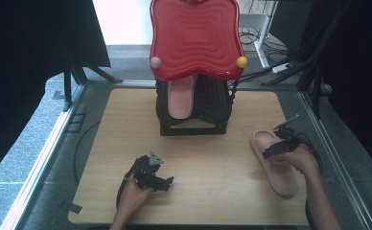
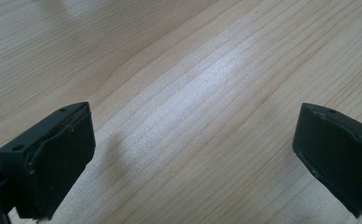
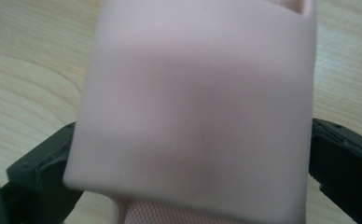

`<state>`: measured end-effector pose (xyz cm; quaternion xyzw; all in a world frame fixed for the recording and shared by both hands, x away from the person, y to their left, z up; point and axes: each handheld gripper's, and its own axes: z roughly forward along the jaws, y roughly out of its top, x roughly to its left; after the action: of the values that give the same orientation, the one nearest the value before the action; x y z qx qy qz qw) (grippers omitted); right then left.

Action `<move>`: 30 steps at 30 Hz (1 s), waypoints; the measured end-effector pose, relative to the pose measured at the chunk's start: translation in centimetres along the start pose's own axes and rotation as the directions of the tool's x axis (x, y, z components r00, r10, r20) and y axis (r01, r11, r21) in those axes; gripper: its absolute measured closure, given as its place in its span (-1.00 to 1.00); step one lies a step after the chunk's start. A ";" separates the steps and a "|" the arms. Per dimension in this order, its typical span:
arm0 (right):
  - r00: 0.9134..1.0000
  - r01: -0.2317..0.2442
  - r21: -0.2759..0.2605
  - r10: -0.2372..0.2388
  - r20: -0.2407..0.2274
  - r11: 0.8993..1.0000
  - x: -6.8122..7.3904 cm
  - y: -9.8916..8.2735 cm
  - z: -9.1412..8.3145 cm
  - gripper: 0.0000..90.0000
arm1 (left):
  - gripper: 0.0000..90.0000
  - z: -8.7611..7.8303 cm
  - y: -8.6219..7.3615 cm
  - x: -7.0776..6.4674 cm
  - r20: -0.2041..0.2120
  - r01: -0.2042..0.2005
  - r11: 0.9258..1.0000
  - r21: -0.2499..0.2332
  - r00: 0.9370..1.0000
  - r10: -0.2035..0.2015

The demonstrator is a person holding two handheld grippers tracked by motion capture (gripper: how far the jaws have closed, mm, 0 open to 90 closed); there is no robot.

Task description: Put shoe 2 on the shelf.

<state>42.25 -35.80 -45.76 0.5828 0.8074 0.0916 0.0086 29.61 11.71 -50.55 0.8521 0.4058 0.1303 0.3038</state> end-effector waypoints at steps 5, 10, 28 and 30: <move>1.000 0.004 0.119 -0.003 -0.008 0.993 -0.1 1.7 0.2 -1.00 | -1.00 0.2 0.1 -0.2 0.006 -0.004 1.000 0.005 1.000 0.004; 1.000 0.010 0.167 -0.012 0.012 0.986 0.2 2.3 0.4 -1.00 | -1.00 0.5 0.1 -0.5 0.008 -0.016 1.000 0.014 1.000 0.016; 0.990 0.135 0.021 -0.136 0.048 0.991 3.7 2.2 -4.2 -0.86 | -1.00 0.1 0.2 -0.4 0.001 -0.020 1.000 0.007 1.000 0.020; 0.984 0.172 0.013 -0.172 0.049 0.985 5.0 2.1 -4.8 -0.86 | -1.00 0.0 0.3 -0.4 0.000 -0.020 1.000 0.006 1.000 0.020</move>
<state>42.02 -31.13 -40.29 0.5129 0.8547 0.0724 0.0342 29.53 11.20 -50.39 0.8571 0.3974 0.1323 0.2999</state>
